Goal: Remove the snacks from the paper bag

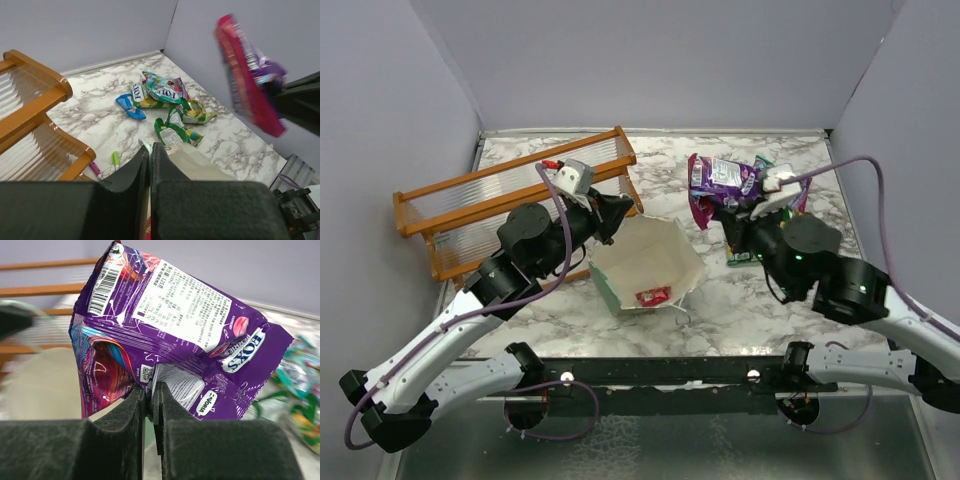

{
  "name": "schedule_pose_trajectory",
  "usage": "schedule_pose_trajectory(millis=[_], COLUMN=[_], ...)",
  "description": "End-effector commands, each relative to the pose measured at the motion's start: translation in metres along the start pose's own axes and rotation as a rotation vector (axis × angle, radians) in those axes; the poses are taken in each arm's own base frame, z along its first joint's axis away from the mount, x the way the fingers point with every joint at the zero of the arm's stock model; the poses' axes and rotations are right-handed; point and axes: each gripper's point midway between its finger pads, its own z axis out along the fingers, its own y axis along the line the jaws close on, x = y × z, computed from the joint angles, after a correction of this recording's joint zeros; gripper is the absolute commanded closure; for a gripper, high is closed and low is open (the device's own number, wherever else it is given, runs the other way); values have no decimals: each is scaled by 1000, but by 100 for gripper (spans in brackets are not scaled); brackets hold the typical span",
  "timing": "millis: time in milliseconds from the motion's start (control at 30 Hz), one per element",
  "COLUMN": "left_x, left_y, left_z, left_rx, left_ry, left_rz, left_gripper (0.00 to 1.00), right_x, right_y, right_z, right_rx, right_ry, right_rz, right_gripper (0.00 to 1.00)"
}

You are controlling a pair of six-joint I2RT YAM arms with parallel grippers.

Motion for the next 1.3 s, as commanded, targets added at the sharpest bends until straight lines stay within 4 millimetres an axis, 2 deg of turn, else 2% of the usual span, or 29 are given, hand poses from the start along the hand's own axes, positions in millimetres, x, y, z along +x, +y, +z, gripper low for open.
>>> schedule_pose_trajectory(millis=[0, 100, 233, 267, 400, 467, 567, 667, 767, 867, 967, 1133, 1267], left_x=[-38, -45, -44, -42, -9, 13, 40, 51, 64, 86, 101, 102, 122], left_y=[-16, -40, -54, -57, -75, -86, -102, -113, -120, -129, -129, -121, -104], left_z=[-12, -18, -21, -20, -14, -13, -13, -22, -35, -56, -66, -73, -76], left_rx=[72, 207, 298, 320, 462, 547, 666, 752, 819, 948, 967, 873, 753], left_ry=[-73, -71, -68, -64, 20, 77, 159, 203, 273, 386, 480, 496, 579], left_rz=[92, 169, 228, 236, 213, 159, 53, -5, -21, -85, -145, -166, -171], left_gripper=[100, 100, 100, 100, 100, 100, 100, 100, 100, 100, 100, 100, 100], right_x=[30, 52, 110, 125, 185, 214, 236, 228, 207, 183, 166, 156, 148], right_y=[-52, -72, -122, -127, -144, -151, -150, -144, -126, -93, -64, -51, -49], right_z=[30, 68, 124, 136, 172, 180, 176, 162, 145, 125, 104, 81, 68], right_rx=[368, 340, 263, 242, 252, 263, 245, 214, 134, -32, -176, -256, -270], right_ry=[99, 163, 314, 344, 431, 503, 555, 527, 496, 433, 349, 307, 276], right_rz=[-191, -140, 16, 39, 44, 50, 65, 64, 83, 139, 190, 175, 135], right_gripper=[93, 93, 93, 93, 92, 85, 60, 38, 29, 27, 24, 22, 22])
